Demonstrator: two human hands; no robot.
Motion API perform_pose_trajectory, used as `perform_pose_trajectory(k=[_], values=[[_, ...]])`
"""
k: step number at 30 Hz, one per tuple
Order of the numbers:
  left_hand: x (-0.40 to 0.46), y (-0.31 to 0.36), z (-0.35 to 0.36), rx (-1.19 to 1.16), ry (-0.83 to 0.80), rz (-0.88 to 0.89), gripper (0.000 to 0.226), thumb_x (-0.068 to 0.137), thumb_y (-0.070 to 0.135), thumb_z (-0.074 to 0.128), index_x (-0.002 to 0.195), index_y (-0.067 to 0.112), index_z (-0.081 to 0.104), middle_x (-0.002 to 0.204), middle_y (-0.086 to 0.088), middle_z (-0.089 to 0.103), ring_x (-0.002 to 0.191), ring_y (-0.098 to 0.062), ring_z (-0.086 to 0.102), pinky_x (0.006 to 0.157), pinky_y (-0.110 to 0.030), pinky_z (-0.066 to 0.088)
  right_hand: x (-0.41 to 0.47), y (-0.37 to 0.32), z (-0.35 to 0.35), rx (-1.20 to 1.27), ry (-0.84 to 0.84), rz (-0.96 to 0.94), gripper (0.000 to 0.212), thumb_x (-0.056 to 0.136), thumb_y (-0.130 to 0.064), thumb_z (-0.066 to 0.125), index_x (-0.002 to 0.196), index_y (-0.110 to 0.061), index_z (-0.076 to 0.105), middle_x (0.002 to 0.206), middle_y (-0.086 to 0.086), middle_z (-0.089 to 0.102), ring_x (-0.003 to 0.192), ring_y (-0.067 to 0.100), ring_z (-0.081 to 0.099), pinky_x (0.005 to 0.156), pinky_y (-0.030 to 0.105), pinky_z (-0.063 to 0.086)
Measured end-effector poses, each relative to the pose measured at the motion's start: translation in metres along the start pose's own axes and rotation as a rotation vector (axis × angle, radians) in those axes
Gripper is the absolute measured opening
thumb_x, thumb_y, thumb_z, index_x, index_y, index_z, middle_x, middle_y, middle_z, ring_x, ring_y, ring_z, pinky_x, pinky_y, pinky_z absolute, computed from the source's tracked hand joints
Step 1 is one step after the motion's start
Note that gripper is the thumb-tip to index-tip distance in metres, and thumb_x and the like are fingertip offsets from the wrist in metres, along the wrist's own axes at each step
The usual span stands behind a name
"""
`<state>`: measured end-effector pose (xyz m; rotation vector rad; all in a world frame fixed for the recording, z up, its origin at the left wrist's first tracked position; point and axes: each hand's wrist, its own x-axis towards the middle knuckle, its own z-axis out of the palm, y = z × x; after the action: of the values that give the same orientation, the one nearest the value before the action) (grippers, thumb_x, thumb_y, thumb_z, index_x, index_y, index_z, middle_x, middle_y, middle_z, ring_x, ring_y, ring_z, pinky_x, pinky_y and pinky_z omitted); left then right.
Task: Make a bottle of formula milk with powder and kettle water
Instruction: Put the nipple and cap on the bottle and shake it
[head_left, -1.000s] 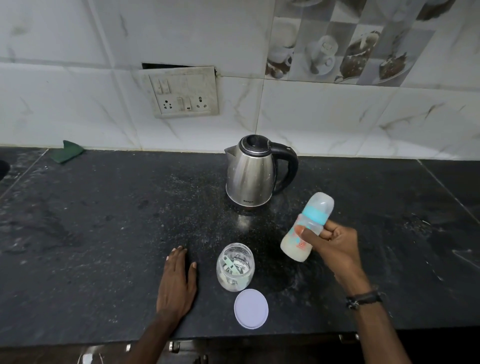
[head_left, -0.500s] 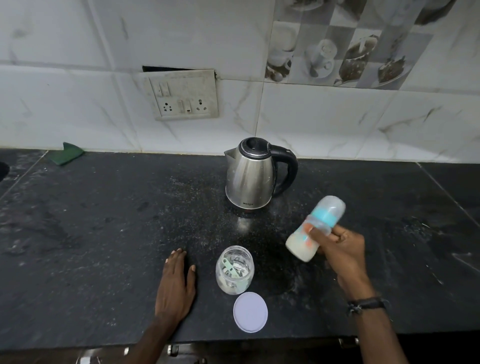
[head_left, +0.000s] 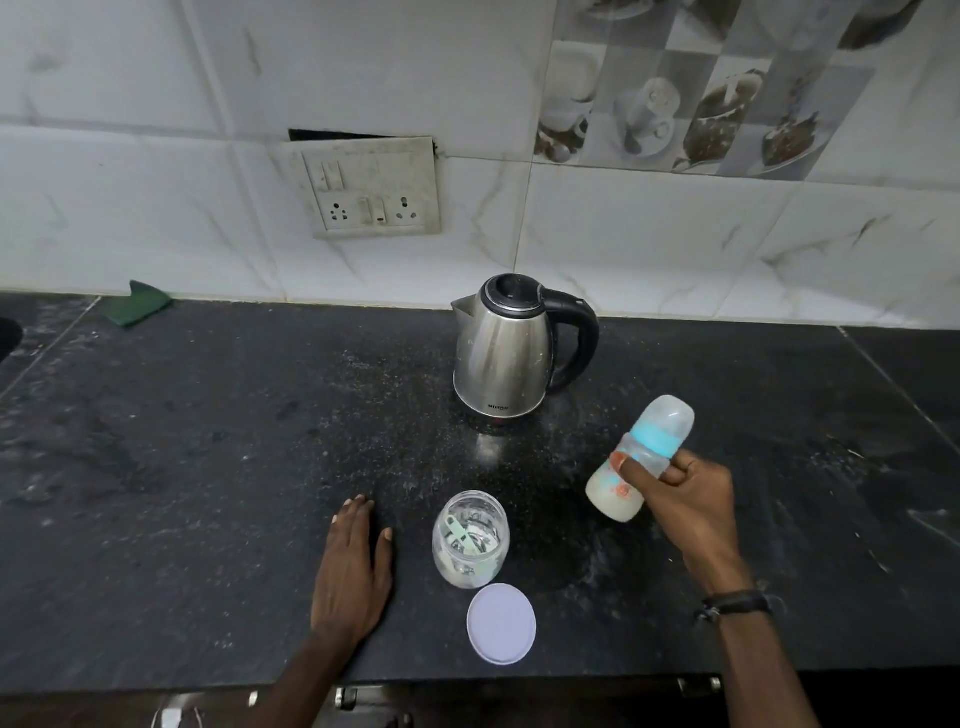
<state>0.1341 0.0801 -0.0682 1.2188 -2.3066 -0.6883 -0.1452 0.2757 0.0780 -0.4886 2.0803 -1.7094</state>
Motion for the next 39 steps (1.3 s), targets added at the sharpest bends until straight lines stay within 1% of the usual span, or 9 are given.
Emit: perform_pose_trajectory(k=[5, 11, 14, 17, 21, 25, 29, 35, 39], values=[[0.0003, 0.0004, 0.0002, -0.001, 0.0, 0.007, 0.045, 0.097, 0.017, 0.056, 0.138, -0.001, 0.049, 0.146, -0.019, 0.047, 0.14, -0.032, 0.039, 0.118, -0.048, 0.03, 0.0012, -0.0064, -0.0053, -0.053, -0.087, 0.002, 0.022, 0.07, -0.019, 0.086, 0.089, -0.019, 0.074, 0.079, -0.007, 0.078, 0.073, 0.008, 0.074, 0.054, 0.016, 0.054], [-0.0008, 0.0005, -0.0005, -0.005, 0.005, 0.007, 0.052, 0.096, 0.03, 0.043, 0.137, -0.001, 0.049, 0.145, -0.019, 0.049, 0.138, -0.032, 0.041, 0.116, -0.049, 0.032, 0.0075, -0.0044, -0.0065, -0.076, -0.04, -0.019, 0.025, 0.07, -0.018, 0.086, 0.092, -0.012, 0.076, 0.079, -0.004, 0.078, 0.074, 0.011, 0.075, 0.057, 0.021, 0.056], [-0.001, -0.0011, -0.0007, -0.007, 0.008, 0.008, 0.051, 0.096, 0.03, 0.045, 0.137, -0.001, 0.049, 0.145, -0.019, 0.048, 0.139, -0.032, 0.041, 0.117, -0.048, 0.031, 0.0088, -0.0043, -0.0073, -0.084, -0.079, -0.042, 0.025, 0.071, -0.014, 0.086, 0.092, -0.019, 0.074, 0.081, -0.007, 0.078, 0.076, 0.008, 0.075, 0.058, 0.019, 0.057], [-0.0005, -0.0023, 0.0003, -0.005, -0.002, 0.015, 0.046, 0.098, 0.024, 0.051, 0.138, 0.0, 0.048, 0.146, -0.018, 0.047, 0.139, -0.032, 0.039, 0.117, -0.048, 0.031, 0.0091, -0.0017, -0.0088, -0.101, -0.063, -0.03, 0.02, 0.071, -0.017, 0.085, 0.086, -0.022, 0.074, 0.078, -0.006, 0.078, 0.075, 0.01, 0.075, 0.063, 0.027, 0.059], [-0.0001, -0.0004, -0.0009, -0.007, -0.003, -0.002, 0.053, 0.096, 0.033, 0.042, 0.138, 0.001, 0.048, 0.146, -0.018, 0.048, 0.139, -0.031, 0.04, 0.117, -0.047, 0.031, 0.0076, -0.0018, -0.0086, -0.093, -0.105, -0.068, 0.028, 0.073, -0.006, 0.083, 0.095, -0.019, 0.073, 0.081, -0.009, 0.077, 0.077, 0.007, 0.074, 0.06, 0.018, 0.057], [-0.0005, -0.0001, -0.0006, -0.001, -0.009, -0.004, 0.054, 0.096, 0.033, 0.041, 0.138, 0.001, 0.048, 0.146, -0.017, 0.048, 0.139, -0.031, 0.04, 0.117, -0.047, 0.031, 0.0078, -0.0032, -0.0103, -0.095, -0.085, -0.073, 0.024, 0.072, -0.014, 0.085, 0.093, -0.019, 0.075, 0.084, -0.004, 0.078, 0.076, 0.009, 0.075, 0.061, 0.024, 0.057], [-0.0004, -0.0011, 0.0003, -0.003, -0.006, 0.004, 0.053, 0.097, 0.033, 0.041, 0.138, 0.001, 0.048, 0.146, -0.017, 0.047, 0.139, -0.031, 0.04, 0.117, -0.046, 0.031, 0.0044, -0.0032, -0.0079, -0.023, -0.112, -0.077, 0.024, 0.073, -0.007, 0.082, 0.092, -0.019, 0.074, 0.086, -0.003, 0.078, 0.078, 0.01, 0.075, 0.06, 0.018, 0.056], [-0.0004, -0.0015, -0.0001, -0.002, -0.012, 0.0, 0.048, 0.1, 0.03, 0.044, 0.139, 0.001, 0.047, 0.147, -0.017, 0.047, 0.139, -0.031, 0.039, 0.117, -0.047, 0.03, 0.001, -0.0012, -0.002, -0.058, -0.131, -0.096, 0.03, 0.066, -0.016, 0.088, 0.092, -0.021, 0.074, 0.085, 0.0, 0.078, 0.08, 0.013, 0.075, 0.063, 0.023, 0.059], [-0.0012, -0.0004, -0.0009, -0.008, -0.023, -0.009, 0.046, 0.1, 0.026, 0.047, 0.138, 0.001, 0.048, 0.147, -0.017, 0.047, 0.14, -0.031, 0.039, 0.117, -0.047, 0.03, 0.0027, -0.002, -0.0037, -0.05, 0.003, -0.1, 0.031, 0.062, -0.029, 0.089, 0.089, -0.027, 0.072, 0.082, -0.01, 0.077, 0.081, 0.008, 0.075, 0.068, 0.028, 0.057]])
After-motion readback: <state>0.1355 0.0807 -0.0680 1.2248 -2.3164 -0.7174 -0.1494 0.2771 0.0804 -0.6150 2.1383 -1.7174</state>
